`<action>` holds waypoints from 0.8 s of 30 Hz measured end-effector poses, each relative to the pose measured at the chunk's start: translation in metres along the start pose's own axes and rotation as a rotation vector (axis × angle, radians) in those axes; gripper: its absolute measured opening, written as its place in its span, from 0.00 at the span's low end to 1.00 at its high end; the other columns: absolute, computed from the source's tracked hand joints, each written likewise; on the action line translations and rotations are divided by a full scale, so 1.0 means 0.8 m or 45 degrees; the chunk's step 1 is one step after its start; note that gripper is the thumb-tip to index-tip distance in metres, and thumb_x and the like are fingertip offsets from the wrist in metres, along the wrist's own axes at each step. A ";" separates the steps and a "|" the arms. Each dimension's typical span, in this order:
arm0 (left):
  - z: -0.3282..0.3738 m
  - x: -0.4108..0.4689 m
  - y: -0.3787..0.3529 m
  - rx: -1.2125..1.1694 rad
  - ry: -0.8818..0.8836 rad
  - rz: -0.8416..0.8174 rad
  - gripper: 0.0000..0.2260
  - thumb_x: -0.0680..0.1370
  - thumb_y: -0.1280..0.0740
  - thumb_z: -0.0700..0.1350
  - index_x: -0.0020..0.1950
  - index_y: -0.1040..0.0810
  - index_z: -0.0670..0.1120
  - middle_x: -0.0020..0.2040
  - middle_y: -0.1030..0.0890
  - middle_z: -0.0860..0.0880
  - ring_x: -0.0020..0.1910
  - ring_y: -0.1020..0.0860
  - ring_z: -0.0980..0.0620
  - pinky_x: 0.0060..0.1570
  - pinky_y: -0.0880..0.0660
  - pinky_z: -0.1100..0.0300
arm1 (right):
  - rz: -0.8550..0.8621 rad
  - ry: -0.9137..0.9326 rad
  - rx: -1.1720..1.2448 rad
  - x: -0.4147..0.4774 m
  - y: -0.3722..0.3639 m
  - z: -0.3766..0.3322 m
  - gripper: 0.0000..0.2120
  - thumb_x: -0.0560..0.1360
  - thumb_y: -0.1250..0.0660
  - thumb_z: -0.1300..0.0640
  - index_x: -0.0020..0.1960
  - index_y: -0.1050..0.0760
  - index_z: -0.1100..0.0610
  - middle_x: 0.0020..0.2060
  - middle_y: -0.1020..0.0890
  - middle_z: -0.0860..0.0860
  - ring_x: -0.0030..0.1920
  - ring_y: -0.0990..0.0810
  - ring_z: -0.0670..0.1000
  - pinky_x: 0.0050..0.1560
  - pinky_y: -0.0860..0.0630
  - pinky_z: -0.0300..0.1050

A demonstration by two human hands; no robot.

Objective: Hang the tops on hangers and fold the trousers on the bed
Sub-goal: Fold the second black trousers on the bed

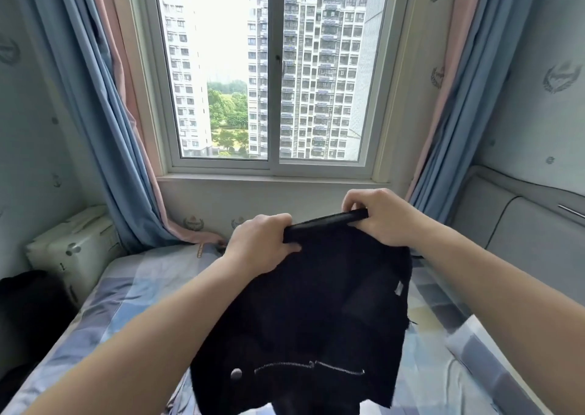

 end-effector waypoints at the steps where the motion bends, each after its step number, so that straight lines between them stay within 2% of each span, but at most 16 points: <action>1: -0.008 0.004 0.000 0.078 0.026 0.010 0.15 0.77 0.30 0.59 0.45 0.35 0.55 0.44 0.27 0.54 0.45 0.26 0.47 0.42 0.33 0.54 | 0.028 -0.051 -0.027 0.001 -0.001 0.012 0.11 0.75 0.31 0.61 0.43 0.28 0.46 0.39 0.22 0.45 0.39 0.24 0.49 0.45 0.22 0.53; 4: -0.035 0.011 -0.007 0.192 0.111 0.020 0.10 0.79 0.32 0.50 0.48 0.32 0.50 0.47 0.26 0.53 0.48 0.22 0.44 0.42 0.32 0.54 | 0.151 -0.196 -0.116 0.001 -0.004 0.044 0.14 0.72 0.33 0.65 0.39 0.34 0.49 0.37 0.25 0.47 0.38 0.26 0.54 0.39 0.25 0.55; 6: -0.050 0.012 -0.011 0.168 0.185 0.049 0.07 0.77 0.33 0.43 0.48 0.32 0.48 0.47 0.28 0.51 0.46 0.22 0.41 0.39 0.32 0.53 | 0.217 -0.262 -0.153 0.002 -0.006 0.056 0.12 0.73 0.34 0.65 0.40 0.32 0.49 0.39 0.25 0.46 0.41 0.24 0.54 0.40 0.24 0.54; 8: -0.067 0.011 -0.013 0.155 0.270 0.043 0.09 0.74 0.36 0.37 0.49 0.33 0.48 0.47 0.29 0.50 0.43 0.24 0.40 0.39 0.32 0.52 | 0.277 -0.309 -0.172 0.003 -0.006 0.062 0.10 0.74 0.35 0.64 0.42 0.28 0.49 0.43 0.25 0.46 0.43 0.23 0.55 0.42 0.23 0.52; 10: -0.098 0.005 -0.013 0.182 0.414 0.000 0.10 0.73 0.38 0.35 0.49 0.32 0.48 0.49 0.27 0.48 0.46 0.22 0.39 0.40 0.30 0.51 | 0.366 -0.390 -0.196 0.002 0.001 0.072 0.08 0.74 0.36 0.65 0.45 0.25 0.52 0.45 0.25 0.49 0.44 0.24 0.57 0.42 0.27 0.50; 13: -0.161 -0.016 -0.014 0.200 0.649 -0.028 0.09 0.75 0.40 0.36 0.48 0.27 0.49 0.51 0.23 0.47 0.51 0.21 0.40 0.43 0.28 0.51 | 0.447 -0.526 -0.257 -0.007 0.013 0.094 0.07 0.72 0.39 0.68 0.42 0.30 0.57 0.43 0.25 0.52 0.39 0.27 0.58 0.38 0.32 0.49; 17: -0.195 -0.022 -0.002 0.232 0.763 0.020 0.07 0.75 0.39 0.40 0.46 0.25 0.51 0.53 0.23 0.48 0.48 0.23 0.43 0.44 0.26 0.52 | 0.483 -0.671 -0.296 -0.010 0.017 0.117 0.09 0.70 0.40 0.70 0.43 0.30 0.57 0.42 0.24 0.55 0.39 0.26 0.59 0.38 0.30 0.49; 19: -0.205 -0.021 0.014 0.211 0.843 0.034 0.06 0.75 0.39 0.42 0.48 0.25 0.50 0.54 0.24 0.47 0.50 0.22 0.41 0.46 0.26 0.52 | 0.479 -0.777 -0.253 -0.011 0.021 0.126 0.08 0.71 0.40 0.70 0.45 0.30 0.58 0.41 0.24 0.55 0.37 0.27 0.58 0.38 0.31 0.48; 21: -0.225 -0.020 0.033 0.175 0.965 0.010 0.09 0.74 0.40 0.44 0.52 0.24 0.49 0.54 0.22 0.46 0.52 0.21 0.39 0.47 0.25 0.51 | 0.504 -0.871 -0.181 -0.013 0.027 0.135 0.08 0.72 0.40 0.68 0.47 0.32 0.57 0.40 0.25 0.55 0.36 0.27 0.57 0.37 0.31 0.48; 22: -0.238 -0.019 0.041 0.085 1.048 -0.006 0.11 0.73 0.40 0.43 0.52 0.23 0.46 0.51 0.20 0.45 0.49 0.19 0.39 0.47 0.23 0.52 | 0.503 -0.913 -0.136 -0.013 0.032 0.137 0.08 0.73 0.40 0.67 0.48 0.32 0.57 0.40 0.24 0.55 0.36 0.26 0.57 0.38 0.30 0.48; 24: -0.254 -0.015 0.059 -0.351 1.243 0.055 0.13 0.73 0.41 0.40 0.52 0.20 0.39 0.41 0.17 0.40 0.36 0.16 0.40 0.39 0.18 0.50 | 0.458 -0.982 -0.051 -0.007 0.042 0.142 0.08 0.74 0.39 0.64 0.52 0.27 0.57 0.46 0.21 0.56 0.43 0.22 0.60 0.43 0.26 0.50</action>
Point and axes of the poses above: each hand's wrist, its own x-axis towards the middle knuckle, its own y-axis out of the back of the hand, z = x × y, the point moved 5 cm from there along x, towards the middle knuckle
